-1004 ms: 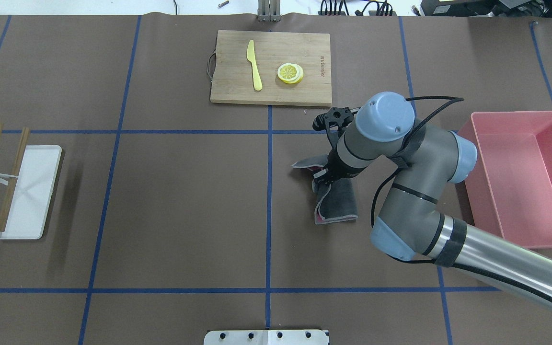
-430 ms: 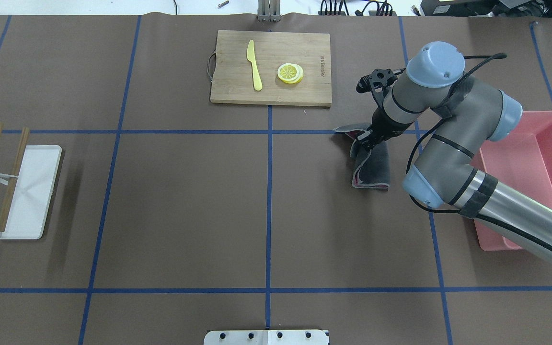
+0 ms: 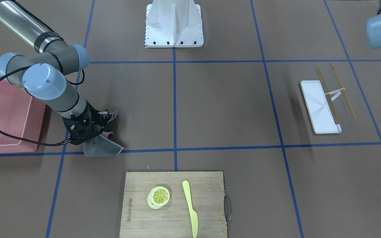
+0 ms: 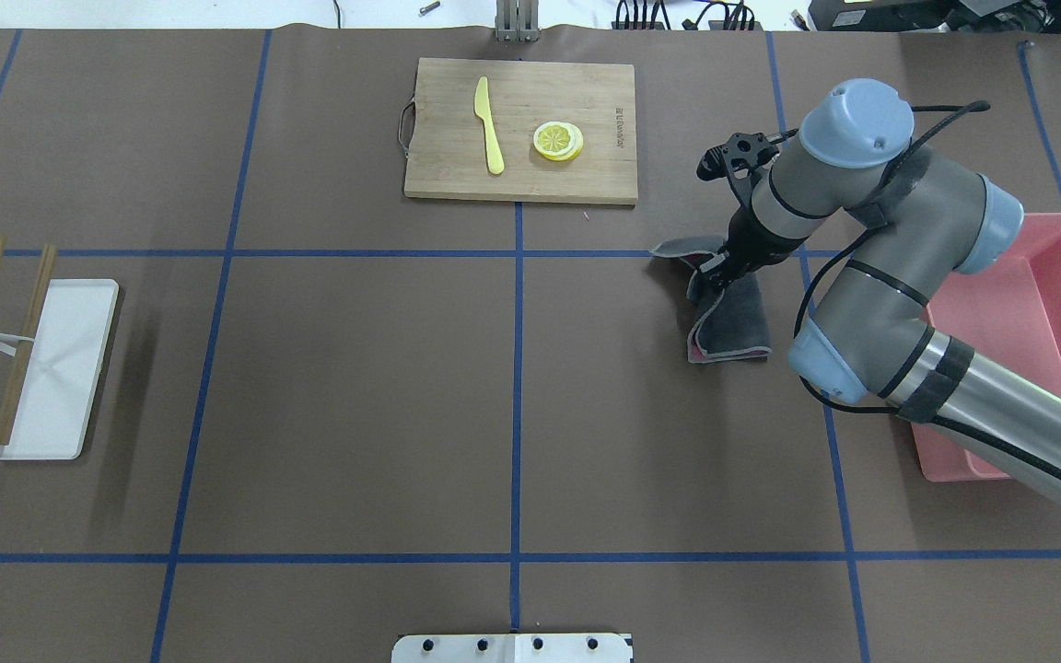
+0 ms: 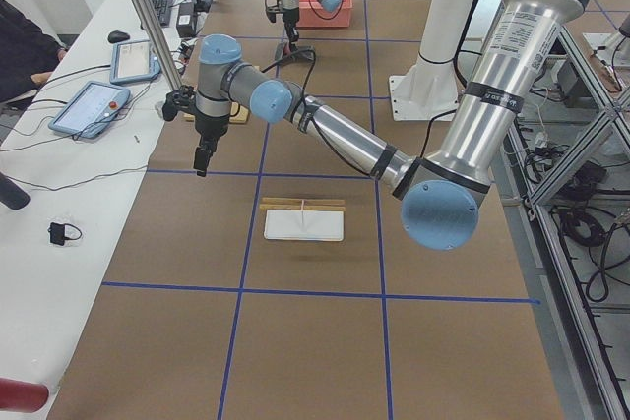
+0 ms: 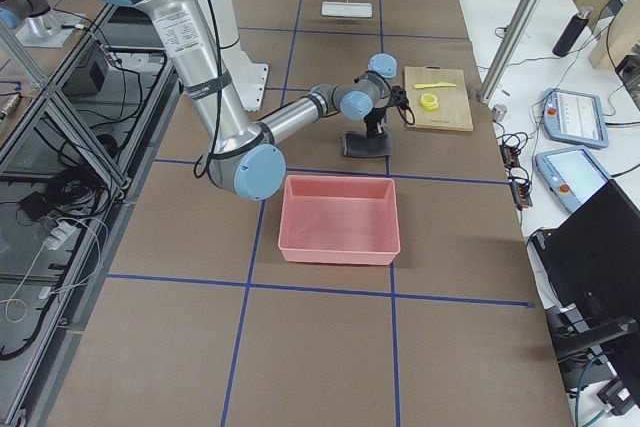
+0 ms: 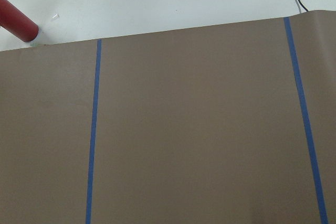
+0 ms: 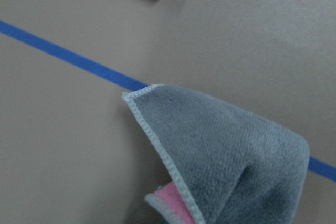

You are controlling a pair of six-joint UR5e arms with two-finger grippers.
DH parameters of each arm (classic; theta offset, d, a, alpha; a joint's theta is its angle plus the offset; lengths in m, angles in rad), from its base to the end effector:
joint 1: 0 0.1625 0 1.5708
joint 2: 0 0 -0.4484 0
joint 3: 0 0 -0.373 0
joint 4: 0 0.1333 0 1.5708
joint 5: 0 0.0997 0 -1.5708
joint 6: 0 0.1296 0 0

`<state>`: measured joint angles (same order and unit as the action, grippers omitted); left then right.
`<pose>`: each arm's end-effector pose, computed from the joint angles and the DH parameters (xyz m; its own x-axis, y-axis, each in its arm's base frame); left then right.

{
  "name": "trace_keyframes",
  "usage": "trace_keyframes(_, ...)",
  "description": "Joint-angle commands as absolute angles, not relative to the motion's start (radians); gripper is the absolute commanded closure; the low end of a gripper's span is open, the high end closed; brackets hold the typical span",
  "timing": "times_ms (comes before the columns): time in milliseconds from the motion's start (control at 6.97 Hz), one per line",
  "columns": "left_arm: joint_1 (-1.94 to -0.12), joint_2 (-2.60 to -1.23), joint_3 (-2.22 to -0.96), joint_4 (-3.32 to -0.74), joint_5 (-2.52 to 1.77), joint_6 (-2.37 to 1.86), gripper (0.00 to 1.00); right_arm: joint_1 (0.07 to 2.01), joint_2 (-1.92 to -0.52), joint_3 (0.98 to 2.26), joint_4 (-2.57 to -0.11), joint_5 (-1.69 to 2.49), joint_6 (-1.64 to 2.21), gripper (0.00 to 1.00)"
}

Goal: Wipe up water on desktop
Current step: 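Wipe the towel back toward the robot beside the pink bin with the right gripper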

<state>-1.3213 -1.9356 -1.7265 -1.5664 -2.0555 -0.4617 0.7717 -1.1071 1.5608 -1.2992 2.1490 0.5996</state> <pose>0.0841 -0.6255 0.4464 0.8125 0.0196 -0.5827 0.1644 0.9512 0.2613 -0.4455 -0.5207 0.4151 0.5703 -0.4098 0.7120 0.2599 0.9122 0.3169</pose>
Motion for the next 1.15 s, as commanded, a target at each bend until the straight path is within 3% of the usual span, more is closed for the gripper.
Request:
trace_keyframes(0,-1.321,-1.931,-1.718,-1.569,-2.056,-0.460,0.02,0.671,-1.226,1.743,-1.308,2.142,0.656,1.00)
trace_keyframes(430,-1.321,-1.924,-1.720,-1.569,-2.056,-0.460,0.02,0.595,-1.501,1.998,-1.308,2.143,0.657,1.00)
trace_keyframes(1004,-1.322,-1.921,-1.724,-1.569,-2.056,-0.460,0.02,0.535,-1.523,2.034,-1.356,2.143,0.660,1.00)
